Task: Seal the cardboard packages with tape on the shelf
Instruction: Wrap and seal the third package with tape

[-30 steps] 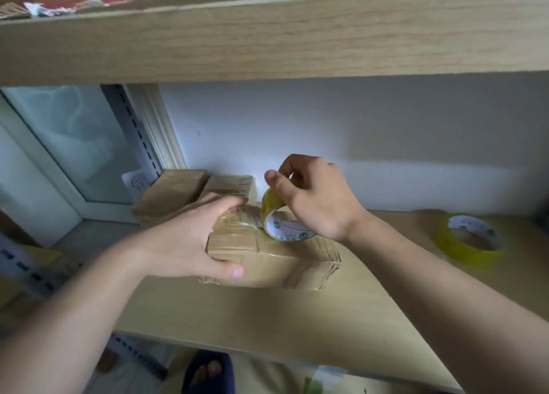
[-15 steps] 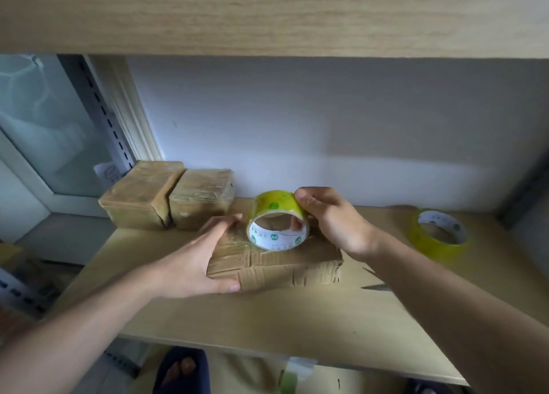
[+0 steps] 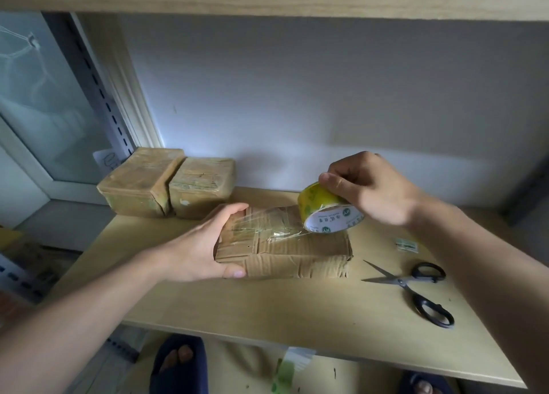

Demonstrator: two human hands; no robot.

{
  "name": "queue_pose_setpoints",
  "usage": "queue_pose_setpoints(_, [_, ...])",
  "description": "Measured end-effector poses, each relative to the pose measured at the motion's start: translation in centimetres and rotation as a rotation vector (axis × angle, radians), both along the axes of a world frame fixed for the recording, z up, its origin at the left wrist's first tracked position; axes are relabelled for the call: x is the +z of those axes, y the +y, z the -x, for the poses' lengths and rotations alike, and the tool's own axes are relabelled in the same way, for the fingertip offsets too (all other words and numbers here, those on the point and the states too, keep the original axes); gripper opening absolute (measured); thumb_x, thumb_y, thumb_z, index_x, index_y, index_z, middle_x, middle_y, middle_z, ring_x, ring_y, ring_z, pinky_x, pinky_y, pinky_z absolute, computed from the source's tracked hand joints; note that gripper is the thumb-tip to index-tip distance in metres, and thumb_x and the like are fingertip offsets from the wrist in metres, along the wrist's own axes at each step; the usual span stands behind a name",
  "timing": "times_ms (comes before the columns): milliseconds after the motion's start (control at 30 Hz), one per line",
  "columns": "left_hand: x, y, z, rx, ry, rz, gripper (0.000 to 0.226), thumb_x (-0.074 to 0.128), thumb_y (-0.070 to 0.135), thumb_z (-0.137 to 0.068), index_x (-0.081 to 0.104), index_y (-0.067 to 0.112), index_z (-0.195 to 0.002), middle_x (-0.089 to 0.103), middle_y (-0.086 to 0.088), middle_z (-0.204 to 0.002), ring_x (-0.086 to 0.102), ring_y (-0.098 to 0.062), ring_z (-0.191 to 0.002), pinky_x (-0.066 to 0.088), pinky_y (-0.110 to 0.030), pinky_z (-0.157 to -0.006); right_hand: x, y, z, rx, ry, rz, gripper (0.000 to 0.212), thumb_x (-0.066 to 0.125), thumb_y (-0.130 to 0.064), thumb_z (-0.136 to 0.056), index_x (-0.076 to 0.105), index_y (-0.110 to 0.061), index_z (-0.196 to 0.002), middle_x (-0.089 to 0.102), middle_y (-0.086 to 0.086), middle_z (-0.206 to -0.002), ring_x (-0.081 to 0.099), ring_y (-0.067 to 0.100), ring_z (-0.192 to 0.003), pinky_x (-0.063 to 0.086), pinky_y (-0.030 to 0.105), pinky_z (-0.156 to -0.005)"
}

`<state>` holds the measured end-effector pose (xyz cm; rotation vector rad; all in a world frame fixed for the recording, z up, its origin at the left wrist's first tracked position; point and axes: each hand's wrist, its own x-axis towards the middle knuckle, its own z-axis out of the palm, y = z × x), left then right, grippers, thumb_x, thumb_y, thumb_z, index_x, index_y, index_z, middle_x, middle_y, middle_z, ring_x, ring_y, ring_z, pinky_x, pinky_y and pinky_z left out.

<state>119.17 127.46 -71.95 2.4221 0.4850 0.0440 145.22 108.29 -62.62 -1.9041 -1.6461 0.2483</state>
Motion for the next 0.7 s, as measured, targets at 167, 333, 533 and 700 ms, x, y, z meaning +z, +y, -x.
queue_pose_setpoints(167, [-0.3,0.4,0.1,0.006,0.003,-0.010,0.111,0.090,0.044,-0.073,0.014,0.044,-0.154,0.030,0.023,-0.150,0.029,0.024,-0.127,0.020,0.007,-0.098,0.7,-3.4,-4.4,-0.211,-0.167,-0.017,0.038,0.049,-0.042,-0.093,0.065,-0.021,-0.065,0.063,-0.005,-0.058,0.056,0.014,-0.055,0.046,0.033,-0.058])
queue_pose_setpoints(333, [-0.3,0.8,0.0,-0.004,0.002,0.003,0.111,0.090,0.047,-0.072,0.013,0.050,-0.152,0.028,0.032,-0.147,0.026,0.027,-0.128,0.023,0.006,-0.097,-3.6,-5.2,-6.2,-0.186,-0.159,0.034,0.045,0.047,-0.050,-0.093,0.046,-0.025,-0.055,0.042,-0.007,-0.047,0.039,0.012,-0.047,0.033,0.032,-0.051])
queue_pose_setpoints(533, [-0.2,0.6,0.1,0.003,0.002,0.004,0.111,0.090,0.044,-0.072,0.014,0.048,-0.153,0.025,0.038,-0.144,0.025,0.030,-0.126,0.023,0.007,-0.096,-4.6,-5.2,-6.6,-0.192,-0.176,-0.002,0.053,0.056,-0.041,-0.099,0.040,-0.024,-0.052,0.035,-0.005,-0.047,0.036,0.012,-0.048,0.027,0.021,-0.048])
queue_pose_setpoints(700, [-0.2,0.5,0.1,0.010,0.006,0.003,0.110,0.091,0.041,-0.072,0.016,0.045,-0.153,0.025,0.037,-0.144,0.026,0.032,-0.123,0.023,0.008,-0.094,-5.6,-5.0,-6.8,-0.217,-0.146,0.056,0.051,0.057,-0.037,-0.099,0.045,-0.015,-0.055,0.042,0.003,-0.050,0.033,0.011,-0.047,0.029,0.031,-0.051])
